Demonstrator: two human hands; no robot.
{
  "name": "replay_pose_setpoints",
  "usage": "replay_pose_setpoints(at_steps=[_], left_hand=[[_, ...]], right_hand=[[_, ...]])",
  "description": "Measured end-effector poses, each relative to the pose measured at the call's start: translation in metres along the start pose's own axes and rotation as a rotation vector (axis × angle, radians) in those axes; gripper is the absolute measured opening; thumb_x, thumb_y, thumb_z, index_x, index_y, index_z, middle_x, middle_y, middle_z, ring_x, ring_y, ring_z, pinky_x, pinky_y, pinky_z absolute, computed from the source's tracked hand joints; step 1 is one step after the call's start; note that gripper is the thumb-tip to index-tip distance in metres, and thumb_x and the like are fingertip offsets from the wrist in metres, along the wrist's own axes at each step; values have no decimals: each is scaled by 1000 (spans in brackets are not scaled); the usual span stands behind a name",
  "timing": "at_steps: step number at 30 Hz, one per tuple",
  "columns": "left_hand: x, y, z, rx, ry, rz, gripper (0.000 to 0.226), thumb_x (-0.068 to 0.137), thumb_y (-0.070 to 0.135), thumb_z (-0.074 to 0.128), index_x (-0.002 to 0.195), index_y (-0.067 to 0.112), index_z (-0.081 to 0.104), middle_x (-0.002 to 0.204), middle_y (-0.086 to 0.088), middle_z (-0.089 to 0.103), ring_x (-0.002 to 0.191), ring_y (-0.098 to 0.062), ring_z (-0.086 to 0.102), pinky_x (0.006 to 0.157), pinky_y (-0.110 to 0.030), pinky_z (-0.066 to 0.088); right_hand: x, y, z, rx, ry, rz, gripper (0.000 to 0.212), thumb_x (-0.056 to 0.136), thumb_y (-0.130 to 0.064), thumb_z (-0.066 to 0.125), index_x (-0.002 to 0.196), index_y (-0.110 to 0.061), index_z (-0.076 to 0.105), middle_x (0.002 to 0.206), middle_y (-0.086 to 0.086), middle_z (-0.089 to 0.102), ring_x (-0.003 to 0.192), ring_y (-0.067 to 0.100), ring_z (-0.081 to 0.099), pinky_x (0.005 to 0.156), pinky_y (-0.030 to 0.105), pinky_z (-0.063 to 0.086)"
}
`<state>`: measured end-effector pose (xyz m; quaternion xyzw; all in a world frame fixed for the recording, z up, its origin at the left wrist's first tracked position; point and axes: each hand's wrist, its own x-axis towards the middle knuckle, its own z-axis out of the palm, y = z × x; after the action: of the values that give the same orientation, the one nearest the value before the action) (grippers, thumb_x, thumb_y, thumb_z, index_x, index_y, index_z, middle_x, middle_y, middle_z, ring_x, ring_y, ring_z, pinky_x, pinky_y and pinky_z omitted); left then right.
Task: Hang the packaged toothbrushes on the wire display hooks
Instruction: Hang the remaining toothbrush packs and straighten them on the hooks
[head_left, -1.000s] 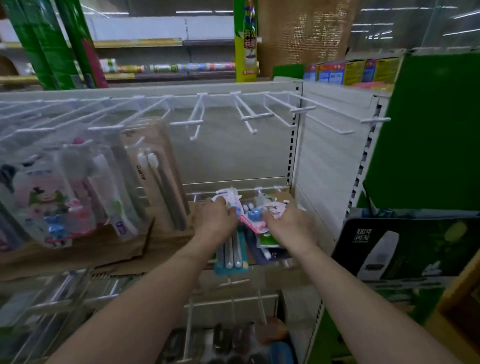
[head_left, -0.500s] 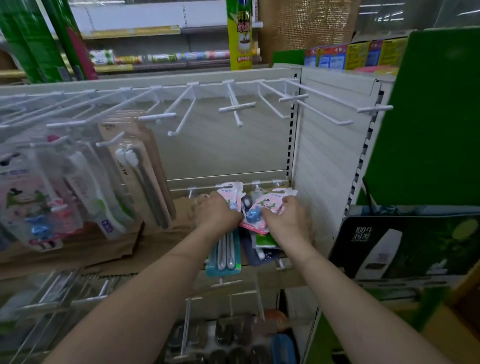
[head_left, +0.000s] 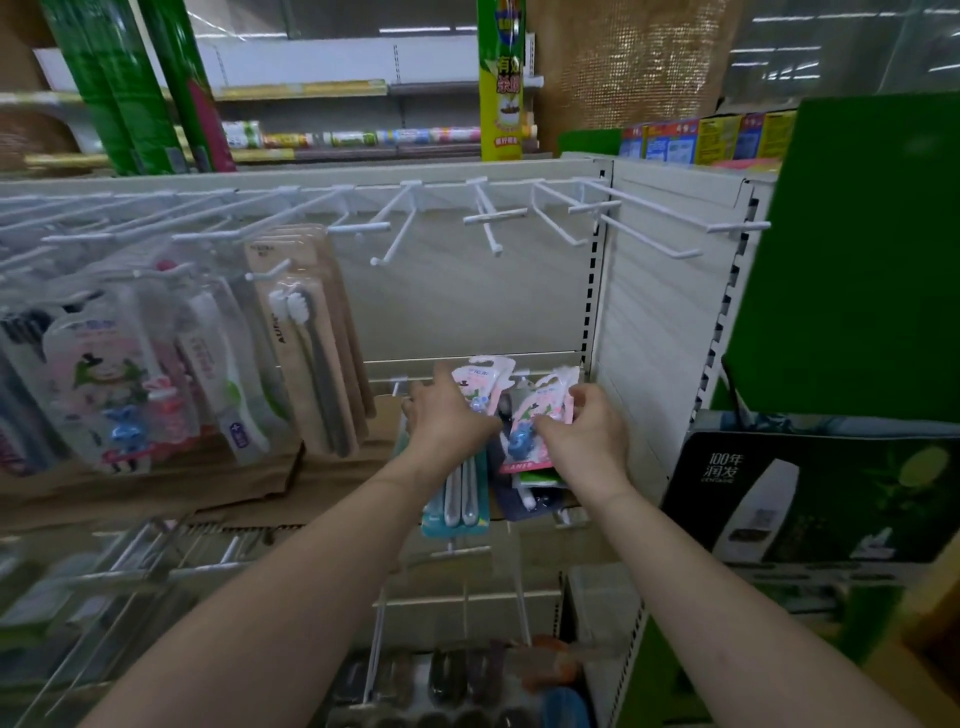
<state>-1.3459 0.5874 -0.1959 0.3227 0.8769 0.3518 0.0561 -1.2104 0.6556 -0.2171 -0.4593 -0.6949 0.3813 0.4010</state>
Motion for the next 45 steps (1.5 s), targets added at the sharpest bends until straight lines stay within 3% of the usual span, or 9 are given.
replay_pose_setpoints(at_steps=[6,9,12,15,21,27,32,39,45], left_hand=[[-22,-2,-14,-97,-4,67,71,58,40,87,113,15,50,111,-6,63,108,-30,58,92,-47,53],[-34,-8,-22,-210,-22,35,71,42,50,79,105,23,63,103,-2,68,96,-23,66,75,-42,62],[-48,-12,-37,-193,-74,49,71,40,50,78,106,24,67,101,-1,69,91,-20,67,70,-29,56],[-62,-18,-55,-187,-95,74,92,28,56,74,113,25,63,107,0,64,98,-18,65,78,-30,55],[-89,-53,-84,-292,-110,125,94,41,39,93,123,24,51,114,4,66,106,-20,65,93,-40,56],[-114,-98,-122,-395,-123,129,108,34,36,100,124,30,42,112,6,66,104,-20,66,92,-44,57],[-130,-135,-155,-467,-90,106,98,40,28,101,119,29,42,110,6,67,101,-20,68,86,-49,60],[-147,-185,-204,-548,16,62,71,67,14,93,117,27,44,106,5,67,99,-19,68,92,-46,58],[-160,-219,-241,-576,82,8,57,68,16,83,107,32,44,105,2,66,97,-24,68,83,-52,60]], right_hand=[[-12,-12,1,0,28,-58,40,81,-12,71,119,-11,60,111,9,69,100,29,64,87,41,54],[-25,-20,2,-3,45,-79,27,81,-8,67,108,-11,65,101,11,70,91,33,65,79,45,55],[-44,-25,8,-22,57,-81,18,78,-10,66,95,-17,67,86,7,69,80,32,65,70,45,58],[-70,-34,10,23,25,-57,13,82,-7,71,90,-17,69,84,6,71,79,28,68,69,40,58],[-108,-44,30,43,39,-86,16,75,-27,68,91,-26,68,87,-5,70,80,21,69,67,47,61],[-163,-64,43,-13,20,-59,19,83,-11,72,98,-20,65,92,0,69,83,24,66,72,44,58],[-204,-83,58,-14,-2,-64,24,85,-9,69,105,-20,60,90,0,61,83,21,54,69,30,38],[-252,-107,86,57,-82,-59,25,86,-9,67,104,-22,56,96,1,66,81,17,61,61,30,48],[-287,-132,109,87,-104,-104,26,89,-7,68,103,-23,53,99,0,64,83,16,61,59,29,49]])
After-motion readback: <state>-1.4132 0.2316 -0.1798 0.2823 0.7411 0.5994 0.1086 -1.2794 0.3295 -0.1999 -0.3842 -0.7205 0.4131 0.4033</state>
